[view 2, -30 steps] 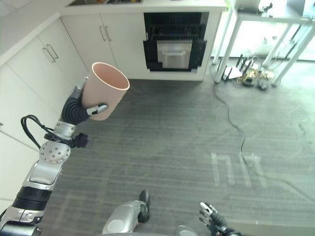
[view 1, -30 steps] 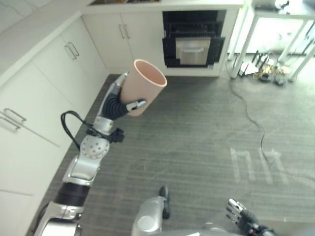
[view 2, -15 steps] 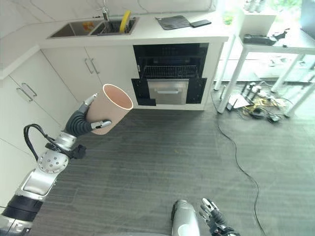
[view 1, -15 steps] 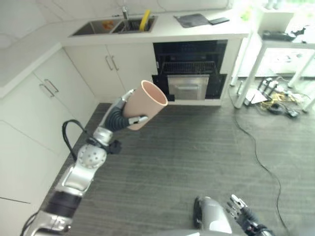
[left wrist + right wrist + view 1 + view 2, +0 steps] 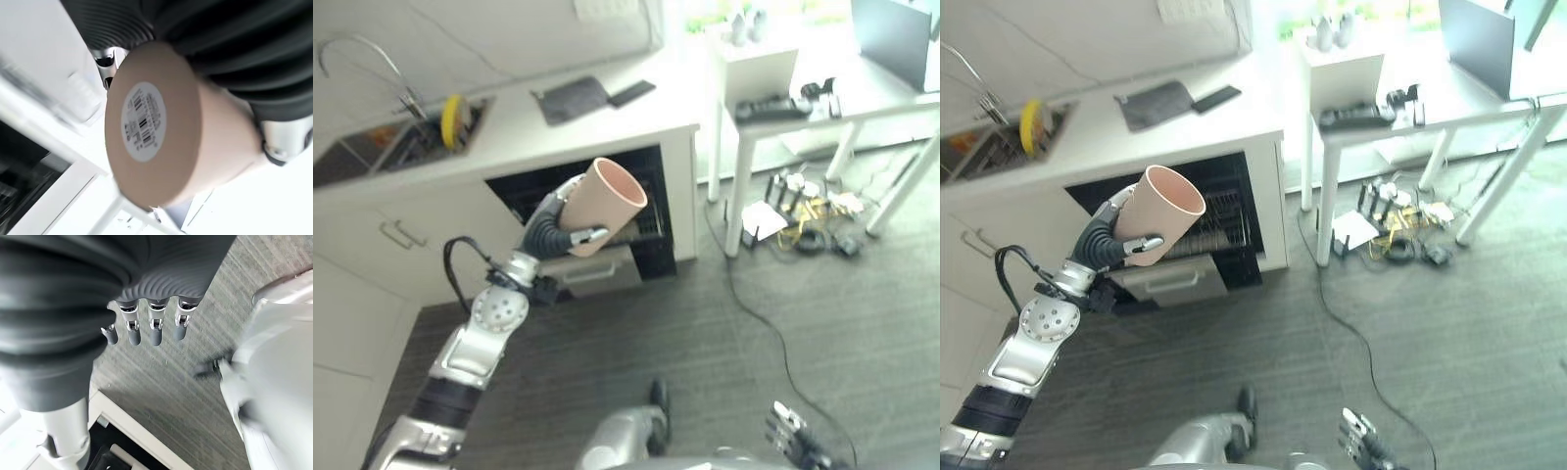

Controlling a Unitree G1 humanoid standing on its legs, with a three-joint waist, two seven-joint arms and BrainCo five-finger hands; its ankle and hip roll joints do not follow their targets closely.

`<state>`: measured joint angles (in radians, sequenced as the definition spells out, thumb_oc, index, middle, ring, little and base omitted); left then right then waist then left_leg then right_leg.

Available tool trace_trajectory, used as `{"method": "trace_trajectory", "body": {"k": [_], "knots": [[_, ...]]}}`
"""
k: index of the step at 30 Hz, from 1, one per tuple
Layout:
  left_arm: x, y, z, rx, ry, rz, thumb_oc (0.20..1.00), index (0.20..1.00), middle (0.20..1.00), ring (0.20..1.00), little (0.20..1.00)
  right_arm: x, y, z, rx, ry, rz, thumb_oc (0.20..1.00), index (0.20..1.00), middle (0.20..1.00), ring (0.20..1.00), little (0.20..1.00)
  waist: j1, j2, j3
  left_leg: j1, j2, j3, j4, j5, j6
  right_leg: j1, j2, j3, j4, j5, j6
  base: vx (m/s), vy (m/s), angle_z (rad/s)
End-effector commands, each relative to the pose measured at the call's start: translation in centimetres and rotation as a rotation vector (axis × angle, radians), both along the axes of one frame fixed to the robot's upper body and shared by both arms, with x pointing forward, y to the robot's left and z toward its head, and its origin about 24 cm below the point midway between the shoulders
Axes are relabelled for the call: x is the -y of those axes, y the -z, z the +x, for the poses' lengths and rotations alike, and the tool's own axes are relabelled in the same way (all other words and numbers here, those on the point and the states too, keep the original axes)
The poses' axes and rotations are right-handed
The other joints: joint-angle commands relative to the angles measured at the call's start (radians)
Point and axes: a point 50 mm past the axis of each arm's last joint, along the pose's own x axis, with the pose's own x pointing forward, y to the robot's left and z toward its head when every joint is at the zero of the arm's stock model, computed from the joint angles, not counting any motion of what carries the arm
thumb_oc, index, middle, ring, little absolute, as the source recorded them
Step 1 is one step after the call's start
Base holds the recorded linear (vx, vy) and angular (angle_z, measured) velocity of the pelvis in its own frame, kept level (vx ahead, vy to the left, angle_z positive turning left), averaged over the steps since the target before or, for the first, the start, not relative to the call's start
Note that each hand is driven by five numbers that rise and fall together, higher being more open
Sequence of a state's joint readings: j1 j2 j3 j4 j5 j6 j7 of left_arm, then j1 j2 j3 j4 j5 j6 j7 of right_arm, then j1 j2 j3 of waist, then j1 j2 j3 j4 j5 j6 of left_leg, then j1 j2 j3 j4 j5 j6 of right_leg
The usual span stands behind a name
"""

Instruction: Place the dishes in the dishwasher.

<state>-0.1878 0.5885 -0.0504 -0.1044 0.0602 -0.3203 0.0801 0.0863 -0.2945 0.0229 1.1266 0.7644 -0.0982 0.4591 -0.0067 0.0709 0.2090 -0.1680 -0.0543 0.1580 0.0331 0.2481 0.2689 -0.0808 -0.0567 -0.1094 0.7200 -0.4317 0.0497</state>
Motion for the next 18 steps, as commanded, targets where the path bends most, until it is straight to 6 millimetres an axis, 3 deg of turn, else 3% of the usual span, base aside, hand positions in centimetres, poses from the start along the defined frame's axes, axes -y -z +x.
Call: {"method": "trace_trajectory", "body": {"k": [1,10,18], "knots": [[0.1,-3.0,-0.1,0.132,0.01,0.056,0.2,0.2,0.2,0.2,0.2,0.7,-0.8,1.6,0.064,0.032,-0.042,1.0,1.0,1.0,1.0,1.0,0.008,-0.006,0.006,0.072,0.133,-0.043,0.106,-0.217,-0.339,0.178,0.004,-0.086,-0.438,0.199,0.011,0.24,0.305,-0.05],[0.0,-2.9,0.0,0.147,0.044,0.096,0.2,0.2,0.2,0.2,0.2,-0.7,-0.4,1.3,0.063,0.084,-0.034,1.0,1.0,1.0,1.0,1.0,0.02,-0.006,-0.002,0.14,0.068,-0.094,0.057,-0.266,-0.295,0.119,-0.034,-0.108,-0.354,0.239,0.045,0.1,0.112,0.23],[0.1,-3.5,0.2,0.157,0.06,0.091,0.2,0.2,0.2,0.2,0.2,-0.6,-0.4,1.6,0.059,0.117,-0.05,1.0,1.0,1.0,1.0,1.0,0.025,-0.018,-0.002,0.15,0.034,-0.09,0.029,-0.275,-0.25,0.096,-0.017,-0.089,-0.308,0.267,0.06,0.01,0.069,0.02]]}}
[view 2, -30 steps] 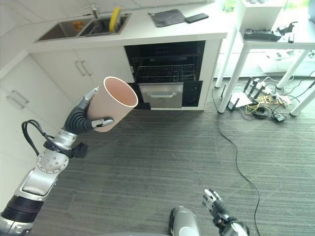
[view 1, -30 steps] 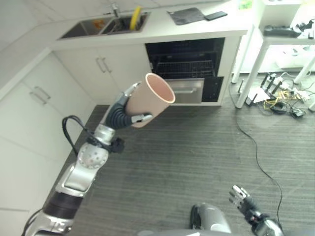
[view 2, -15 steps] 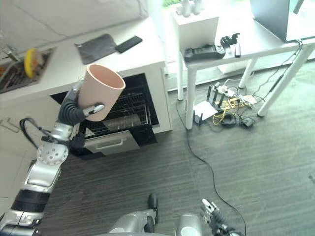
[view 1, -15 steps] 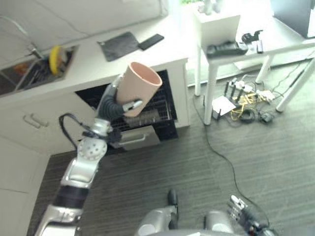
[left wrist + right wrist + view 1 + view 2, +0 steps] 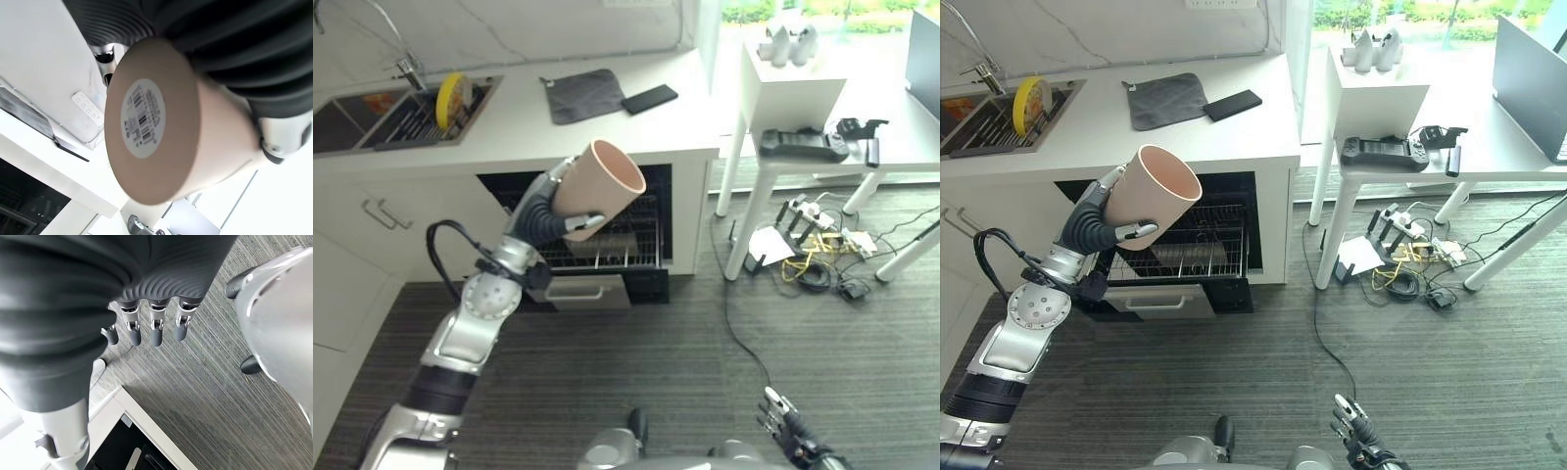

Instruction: Place the dishes in the dishwasher.

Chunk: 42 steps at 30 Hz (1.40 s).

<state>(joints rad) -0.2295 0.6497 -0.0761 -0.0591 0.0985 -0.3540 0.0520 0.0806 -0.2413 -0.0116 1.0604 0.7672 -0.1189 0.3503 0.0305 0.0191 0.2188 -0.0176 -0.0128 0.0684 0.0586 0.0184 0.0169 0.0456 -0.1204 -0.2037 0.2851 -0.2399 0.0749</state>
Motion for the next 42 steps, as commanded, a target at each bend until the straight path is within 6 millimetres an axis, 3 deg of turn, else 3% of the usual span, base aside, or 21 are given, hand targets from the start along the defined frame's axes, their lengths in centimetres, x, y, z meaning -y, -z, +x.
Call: {"method": "trace_trajectory", "body": {"k": [1,4,6,7,8,10,13,14,16,17,18,19,22,24,27,28,30,32,33,37,42], "knots": [[0.3,-3.2,-0.4,0.154,0.048,-0.023,0.2,0.2,0.2,0.2,0.2,0.6,-0.3,0.1,0.028,0.033,-0.02,1.0,1.0,1.0,1.0,1.0,-0.015,0.032,-0.009,-0.003,-0.02,-0.001,-0.001,-0.049,0.018,-0.038,0.064,0.016,0.189,0.089,0.043,-0.01,0.065,0.01],[0.1,-3.1,-0.4,0.16,0.02,-0.013,0.2,0.2,0.2,0.2,0.2,0.4,-0.3,0.2,0.024,0.018,-0.017,1.0,1.0,1.0,1.0,1.0,-0.018,0.032,-0.002,0.024,-0.028,-0.002,-0.039,-0.038,0.035,-0.114,0.069,0.023,0.319,0.141,0.069,0.03,0.035,-0.01],[0.2,-3.3,-0.4,0.173,0.006,-0.019,0.2,0.2,0.2,0.2,0.2,0.5,-0.3,0.1,0.023,0.02,-0.006,1.0,1.0,1.0,1.0,1.0,-0.025,0.023,0.008,0.035,-0.031,0.004,-0.043,-0.039,0.024,-0.12,0.069,0.011,0.189,0.136,0.055,0.06,-0.115,-0.18],[-0.2,-3.3,0.0,0.184,-0.035,-0.007,0.2,0.2,0.2,0.2,0.2,0.5,-0.2,-0.1,0.014,-0.032,-0.011,1.0,1.0,1.0,1.0,1.0,-0.045,0.025,0.031,0.059,-0.017,0.02,-0.002,-0.081,0.029,-0.179,0.035,-0.017,0.174,0.189,0.064,0.05,-0.115,-0.15],[-0.2,-3.3,0.0,0.184,-0.035,-0.007,0.2,0.2,0.2,0.2,0.2,0.5,-0.2,-0.1,0.014,-0.032,-0.011,1.0,1.0,1.0,1.0,1.0,-0.045,0.025,0.031,0.059,-0.017,0.02,-0.002,-0.081,0.029,-0.179,0.035,-0.017,0.174,0.189,0.064,0.04,-0.182,0.0],[-0.4,-3.7,0.4,0.179,-0.028,-0.015,0.2,0.2,0.2,0.2,0.2,0.9,-0.2,-0.2,-0.008,-0.054,-0.028,1.0,1.0,1.0,1.0,1.0,-0.056,0.007,0.033,0.051,-0.044,0.042,0.089,-0.129,0.026,-0.131,0.049,-0.024,0.053,0.13,0.026,0.04,-0.184,0.13],[0.2,-3.7,0.3,0.175,-0.004,-0.024,0.2,0.2,0.2,0.2,0.2,1.8,-0.5,0.0,-0.006,-0.013,-0.057,1.0,1.0,1.0,1.0,1.0,-0.05,-0.015,0.037,-0.011,-0.042,0.086,0.26,-0.149,-0.007,-0.047,0.038,-0.039,-0.062,0.137,0.006,-0.02,-0.013,0.58],[0.5,-3.8,0.2,0.181,0.009,-0.026,0.2,0.2,0.2,0.2,0.2,2.6,-0.8,0.1,0.017,0.048,-0.061,1.0,1.0,1.0,1.0,1.0,-0.044,-0.021,0.043,-0.057,0.001,0.106,0.321,-0.133,-0.027,-0.023,0.024,-0.052,-0.083,0.138,-0.005,-0.03,0.214,0.73],[0.6,-3.8,-0.1,0.192,0.006,-0.034,0.2,0.2,0.2,0.2,0.2,3.2,-1.1,0.4,0.044,0.094,-0.055,1.0,1.0,1.0,1.0,1.0,-0.046,-0.007,0.037,-0.042,0.07,0.093,0.255,-0.116,-0.041,-0.029,0.02,-0.054,-0.064,0.12,-0.006,-0.01,0.428,0.4],[0.2,-3.9,-0.3,0.202,-0.006,-0.048,0.2,0.2,0.2,0.2,0.2,3.6,-1.3,0.6,0.053,0.101,-0.062,1.0,1.0,1.0,1.0,1.0,-0.048,0.01,0.031,-0.008,0.125,0.061,0.16,-0.068,-0.063,-0.039,0.019,-0.038,-0.028,0.088,-0.003,0.05,0.952,0.21],[0.1,-4.0,-0.5,0.208,-0.008,-0.061,0.2,0.2,0.2,0.2,0.2,4.5,-1.6,0.5,0.068,0.16,-0.061,1.0,1.0,1.0,1.0,1.0,-0.053,0.038,0.031,0.008,0.226,-0.006,0.046,0.036,-0.113,-0.057,0.009,0.005,0.038,0.036,-0.003,0.05,1.137,0.13],[0.3,-4.0,-0.4,0.207,0.003,-0.061,0.2,0.2,0.2,0.2,0.2,5.1,-1.8,0.3,0.074,0.207,-0.054,1.0,1.0,1.0,1.0,1.0,-0.063,0.05,0.032,0.01,0.241,-0.001,0.033,0.043,-0.122,-0.065,-0.018,0.011,0.073,0.02,0.008,0.05,1.223,-0.03],[1.2,-4.1,0.0,0.189,0.04,-0.044,0.2,0.2,0.2,0.2,0.2,5.5,-1.7,-0.1,0.08,0.294,-0.031,1.0,1.0,1.0,1.0,1.0,-0.079,0.054,0.035,0.018,0.215,0.028,0.033,0.006,-0.121,-0.072,-0.102,0.007,0.102,0.039,0.05,0.03,0.622,0.08],[1.8,-3.7,0.1,0.179,0.055,-0.033,0.2,0.2,0.2,0.2,0.2,4.9,-1.3,-0.6,0.078,0.326,-0.006,1.0,1.0,1.0,1.0,1.0,-0.081,0.051,0.04,0.024,0.159,0.016,0.039,-0.027,-0.094,-0.077,-0.157,0.021,0.102,0.083,0.087,0.04,0.471,0.36],[2.1,-3.1,-0.1,0.173,0.053,-0.027,0.2,0.2,0.2,0.2,0.2,3.7,-0.9,-0.7,0.067,0.322,0.002,1.0,1.0,1.0,1.0,1.0,-0.073,0.049,0.037,0.039,0.105,0.047,0.034,-0.061,-0.054,-0.08,-0.219,0.01,0.099,0.172,0.107,0.05,0.479,0.27],[1.3,-2.8,-0.2,0.165,0.003,-0.014,0.2,0.2,0.2,0.2,0.2,2.3,-0.6,-0.3,0.047,0.252,0.01,1.0,1.0,1.0,1.0,1.0,-0.048,0.04,0.028,0.06,0.078,0.121,0.033,-0.097,-0.026,-0.08,-0.268,-0.073,0.072,0.265,0.127,0.08,0.468,-0.07],[0.4,-2.9,-0.2,0.162,-0.034,-0.014,0.2,0.2,0.2,0.2,0.2,1.8,-0.5,0.2,0.032,0.2,0.007,1.0,1.0,1.0,1.0,1.0,-0.026,0.033,0.023,0.089,0.068,0.187,0.01,-0.115,-0.007,-0.091,-0.291,-0.134,0.062,0.309,0.14,0.05,0.331,-1.25],[0.0,-3.3,-0.3,0.159,-0.037,-0.019,0.2,0.2,0.2,0.2,0.2,1.9,-0.6,0.4,0.022,0.171,-0.008,1.0,1.0,1.0,1.0,1.0,-0.031,0.028,0.021,0.102,0.048,0.186,0.002,-0.136,0.014,-0.105,-0.235,-0.104,0.069,0.27,0.138,0.09,0.165,-0.74],[0.0,-3.5,-0.3,0.156,-0.017,-0.014,0.2,0.2,0.2,0.2,0.2,2.1,-0.6,0.2,0.031,0.187,-0.004,1.0,1.0,1.0,1.0,1.0,-0.046,0.018,0.02,0.1,0.032,0.16,0.011,-0.143,0.027,-0.097,-0.143,-0.047,0.036,0.208,0.125,0.12,0.066,-0.04],[0.1,-3.7,-0.2,0.16,-0.012,-0.006,0.2,0.2,0.2,0.2,0.2,2.2,-0.7,0.2,0.038,0.194,0.01,1.0,1.0,1.0,1.0,1.0,-0.05,-0.001,0.014,0.099,0.023,0.159,0.014,-0.145,0.024,-0.088,-0.098,-0.042,-0.071,0.204,0.118,0.1,-0.067,0.43],[0.1,-3.8,-0.1,0.172,-0.023,0.01,0.2,0.2,0.2,0.2,0.2,2.0,-0.4,0.0,0.013,0.163,0.022,1.0,1.0,1.0,1.0,1.0,-0.071,-0.02,0.015,0.145,0.014,0.154,-0.023,-0.165,0.024,-0.133,-0.069,-0.01,-0.183,0.309,0.142,0.25,-0.199,0.08]]}}
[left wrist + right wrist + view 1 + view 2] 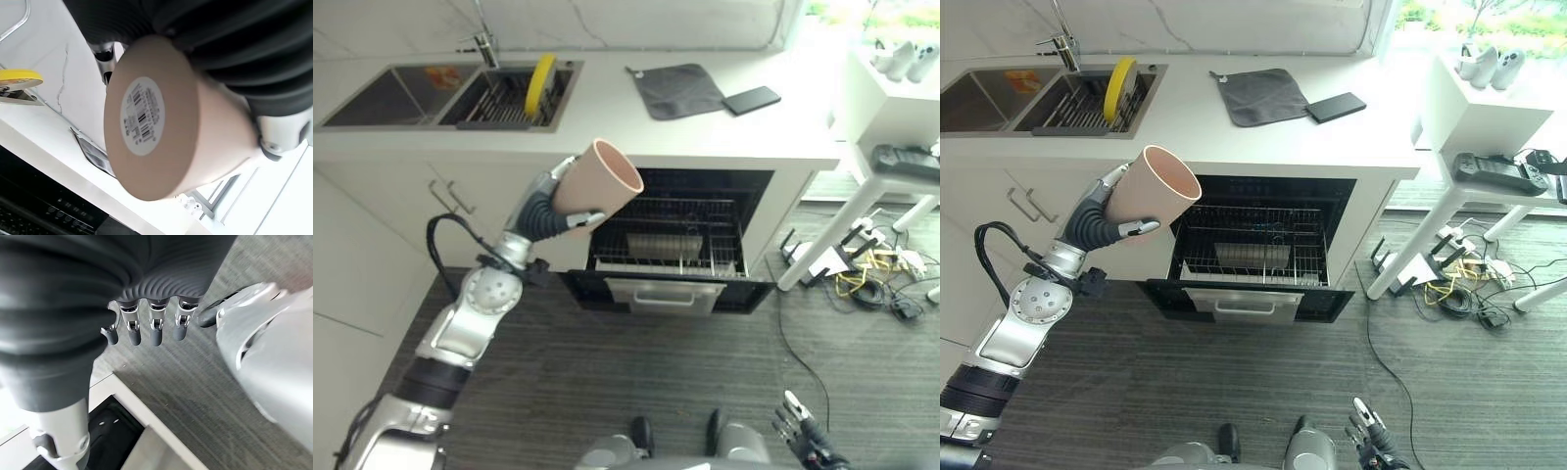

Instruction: Place the dishes in the dishwasher.

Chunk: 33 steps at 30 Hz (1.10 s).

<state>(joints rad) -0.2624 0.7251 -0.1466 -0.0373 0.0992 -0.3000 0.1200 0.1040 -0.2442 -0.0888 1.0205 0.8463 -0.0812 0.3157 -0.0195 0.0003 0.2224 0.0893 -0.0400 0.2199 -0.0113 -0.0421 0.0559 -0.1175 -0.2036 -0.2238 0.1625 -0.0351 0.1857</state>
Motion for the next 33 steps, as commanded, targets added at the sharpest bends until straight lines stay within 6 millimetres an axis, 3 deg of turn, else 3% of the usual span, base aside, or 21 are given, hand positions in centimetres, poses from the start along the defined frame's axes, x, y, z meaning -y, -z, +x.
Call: {"method": "trace_trajectory", "body": {"k": [1,4,5,6,7,9,11,14,15,18,20,24,33], "knots": [[0.2,-4.0,-0.8,0.199,0.024,-0.033,0.2,0.2,0.2,0.2,0.2,0.5,0.0,0.3,0.008,0.003,-0.003,1.0,1.0,1.0,1.0,1.0,-0.03,-0.001,0.016,0.048,0.045,0.004,0.048,-0.112,-0.012,0.007,0.021,0.021,-0.048,0.111,0.033,0.2,-0.182,0.03],[0.0,-4.1,-0.5,0.203,0.02,-0.045,0.2,0.2,0.2,0.2,0.2,0.4,0.1,0.2,-0.002,-0.011,-0.004,1.0,1.0,1.0,1.0,1.0,-0.04,-0.004,0.011,0.037,0.056,0.011,0.083,-0.119,-0.019,0.019,0.057,0.035,-0.036,0.069,0.001,0.25,-0.264,0.26],[0.4,-4.1,-0.4,0.211,0.026,-0.059,0.2,0.2,0.2,0.2,0.2,0.7,0.0,0.3,-0.005,-0.027,-0.011,1.0,1.0,1.0,1.0,1.0,-0.046,-0.01,0.002,0.03,0.06,0.013,0.151,-0.152,-0.025,0.023,0.074,0.02,-0.026,0.045,-0.025,0.23,-0.243,0.38],[0.4,-4.0,-0.4,0.21,0.025,-0.062,0.2,0.2,0.2,0.2,0.2,0.7,-0.1,0.3,-0.006,-0.034,-0.013,1.0,1.0,1.0,1.0,1.0,-0.047,-0.01,0.0,0.029,0.059,0.013,0.162,-0.158,-0.026,0.024,0.076,0.014,-0.025,0.042,-0.03,0.34,-0.364,0.18],[0.8,-3.7,-0.3,0.206,0.02,-0.071,0.2,0.2,0.2,0.2,0.2,1.1,-0.4,1.0,-0.006,-0.085,-0.048,1.0,1.0,1.0,1.0,1.0,-0.046,-0.02,0.001,-0.016,0.076,0.008,0.393,-0.159,-0.054,0.063,0.093,0.003,-0.026,0.009,-0.075,0.26,-0.288,0.2],[0.8,-3.7,-0.4,0.201,0.028,-0.078,0.2,0.2,0.2,0.2,0.2,1.6,-0.6,0.9,0.004,-0.068,-0.054,1.0,1.0,1.0,1.0,1.0,-0.036,-0.027,0.007,-0.121,0.083,-0.011,0.611,-0.124,-0.071,0.092,0.107,0.005,-0.031,-0.008,-0.111,0.22,-0.271,0.21],[0.8,-3.8,-0.3,0.195,0.037,-0.077,0.2,0.2,0.2,0.2,0.2,2.0,-0.7,0.7,0.012,-0.053,-0.056,1.0,1.0,1.0,1.0,1.0,-0.029,-0.03,0.011,-0.194,0.097,-0.022,0.685,-0.082,-0.081,0.108,0.115,0.001,-0.036,-0.015,-0.133,0.14,-0.093,0.17],[0.7,-3.7,-0.3,0.186,0.052,-0.079,0.2,0.2,0.2,0.2,0.2,2.6,-0.9,0.7,0.022,-0.038,-0.06,1.0,1.0,1.0,1.0,1.0,-0.01,-0.018,0.019,-0.207,0.105,-0.031,0.543,-0.074,-0.081,0.144,0.132,-0.004,-0.051,-0.034,-0.136,0.18,0.077,0.04],[0.7,-3.6,-0.3,0.185,0.054,-0.082,0.2,0.2,0.2,0.2,0.2,2.7,-0.9,0.9,0.024,-0.044,-0.066,1.0,1.0,1.0,1.0,1.0,-0.005,-0.006,0.016,-0.206,0.138,-0.046,0.409,-0.006,-0.107,0.157,0.146,0.004,-0.065,-0.042,-0.134,0.25,0.228,-0.05],[1.0,-3.5,-0.4,0.195,0.059,-0.084,0.2,0.2,0.2,0.2,0.2,3.2,-1.1,1.1,0.037,-0.013,-0.068,1.0,1.0,1.0,1.0,1.0,0.009,0.015,0.029,-0.223,0.195,-0.111,0.223,0.127,-0.157,0.192,0.156,0.041,-0.075,-0.07,-0.131,0.18,0.258,-0.19],[1.3,-3.2,-0.3,0.182,0.06,-0.076,0.2,0.2,0.2,0.2,0.2,3.2,-1.2,1.5,0.036,0.017,-0.063,1.0,1.0,1.0,1.0,1.0,0.005,0.022,0.018,-0.188,0.196,-0.08,0.15,0.096,-0.157,0.193,0.128,0.015,-0.064,-0.078,-0.113,0.13,0.273,-0.36],[1.4,-2.8,-0.4,0.183,0.045,-0.07,0.2,0.2,0.2,0.2,0.2,1.6,-0.5,0.5,0.012,-0.008,-0.065,1.0,1.0,1.0,1.0,1.0,-0.011,0.064,0.009,-0.102,0.179,-0.1,0.05,0.092,-0.163,0.176,0.08,0.003,-0.016,-0.087,-0.095,0.16,0.29,-0.5],[0.6,-2.9,-1.0,0.186,0.034,-0.063,0.2,0.2,0.2,0.2,0.2,1.3,0.3,-1.5,-0.047,0.025,-0.068,1.0,1.0,1.0,1.0,1.0,-0.007,0.071,0.001,-0.056,0.149,-0.092,0.01,0.056,-0.141,0.174,0.04,-0.006,-0.04,-0.052,-0.053,0.05,0.062,0.06]]}}
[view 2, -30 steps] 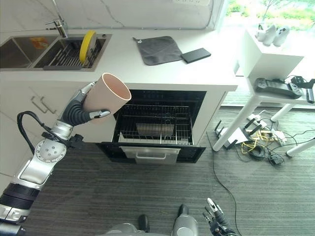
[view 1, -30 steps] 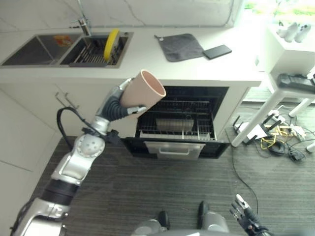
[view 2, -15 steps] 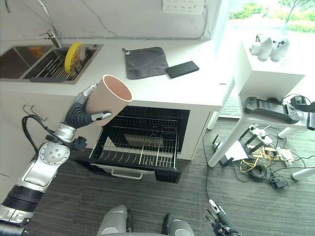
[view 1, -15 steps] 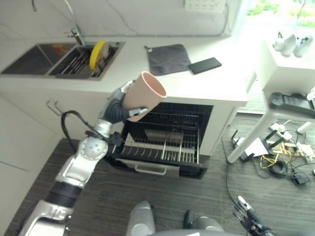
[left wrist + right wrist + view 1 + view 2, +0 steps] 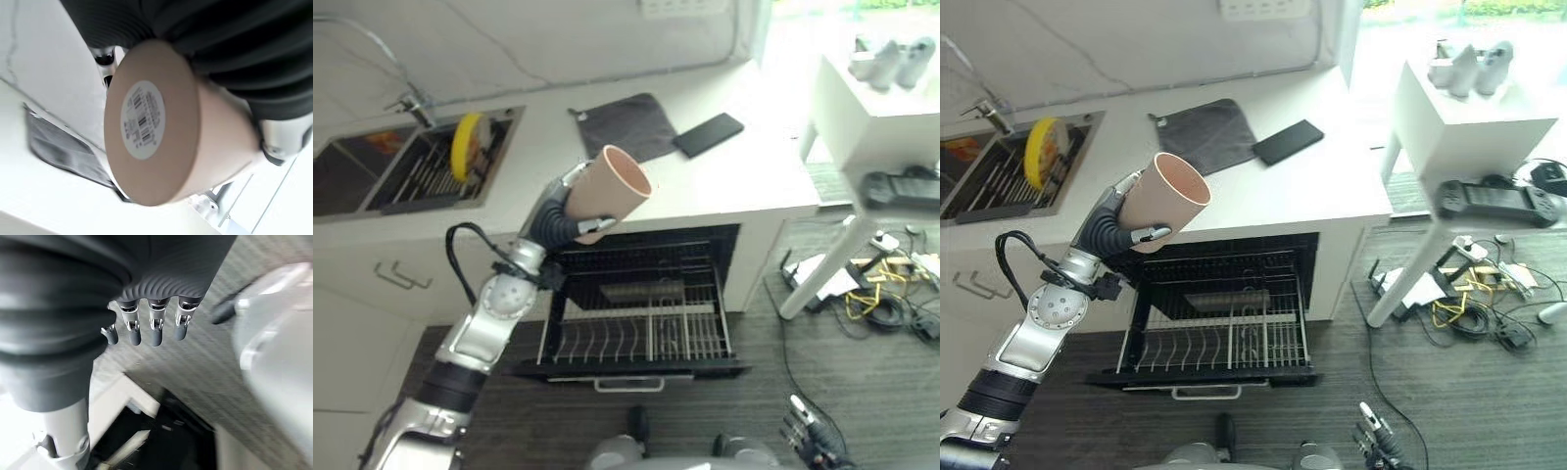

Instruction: Place the dishes in the dishwasher.

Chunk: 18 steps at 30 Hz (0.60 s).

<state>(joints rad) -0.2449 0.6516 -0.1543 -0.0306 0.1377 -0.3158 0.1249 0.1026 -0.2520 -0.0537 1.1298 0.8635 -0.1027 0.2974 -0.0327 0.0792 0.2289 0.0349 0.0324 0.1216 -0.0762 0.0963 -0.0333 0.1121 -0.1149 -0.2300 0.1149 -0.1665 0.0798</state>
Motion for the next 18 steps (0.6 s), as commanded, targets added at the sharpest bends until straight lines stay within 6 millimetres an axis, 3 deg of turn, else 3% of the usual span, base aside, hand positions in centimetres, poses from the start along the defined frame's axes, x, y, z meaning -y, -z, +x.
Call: {"method": "trace_trajectory", "body": {"k": [1,8,12,15,18], "knots": [[-0.6,-4.2,-0.9,0.195,0.012,-0.028,0.2,0.2,0.2,0.2,0.2,1.2,-0.7,0.7,0.063,0.006,-0.056,1.0,1.0,1.0,1.0,1.0,0.007,-0.009,-0.007,0.001,0.075,0.011,0.07,-0.084,-0.048,-0.054,-0.051,-0.002,0.001,0.083,0.056,0.0,0.0,0.0],[-0.8,-4.7,-0.9,0.188,0.012,-0.017,0.2,0.2,0.2,0.2,0.2,1.5,-1.4,1.6,0.131,0.056,-0.089,1.0,1.0,1.0,1.0,1.0,0.012,-0.019,-0.017,0.014,0.081,0.052,0.047,-0.087,-0.036,-0.045,-0.061,-0.018,-0.035,0.105,0.072,0.0,0.0,0.0],[-0.9,-4.9,-0.8,0.154,0.052,-0.082,0.2,0.2,0.2,0.2,0.2,3.2,-2.7,3.0,0.21,0.333,-0.156,1.0,1.0,1.0,1.0,1.0,0.009,-0.028,-0.023,0.027,0.084,0.078,0.03,-0.089,-0.031,-0.041,-0.06,-0.014,-0.066,0.125,0.081,-0.02,-0.022,-0.05],[-1.1,-4.0,-0.5,0.087,0.064,-0.204,0.2,0.2,0.2,0.2,0.2,6.3,-4.8,3.6,0.274,0.513,-0.307,1.0,1.0,1.0,1.0,1.0,-0.004,-0.038,-0.025,0.044,0.089,0.096,0.023,-0.093,-0.031,-0.038,-0.056,-0.004,-0.077,0.133,0.083,-0.04,-0.031,-0.08],[-1.1,-2.1,-0.2,0.003,0.063,-0.386,0.2,0.2,0.2,0.2,0.2,7.8,-9.2,6.2,0.48,0.482,-0.5,1.0,1.0,1.0,1.0,1.0,-0.022,-0.055,-0.02,0.06,0.091,0.107,0.036,-0.106,-0.024,-0.034,-0.055,0.008,-0.073,0.136,0.08,-0.03,-0.044,-0.03]]}}
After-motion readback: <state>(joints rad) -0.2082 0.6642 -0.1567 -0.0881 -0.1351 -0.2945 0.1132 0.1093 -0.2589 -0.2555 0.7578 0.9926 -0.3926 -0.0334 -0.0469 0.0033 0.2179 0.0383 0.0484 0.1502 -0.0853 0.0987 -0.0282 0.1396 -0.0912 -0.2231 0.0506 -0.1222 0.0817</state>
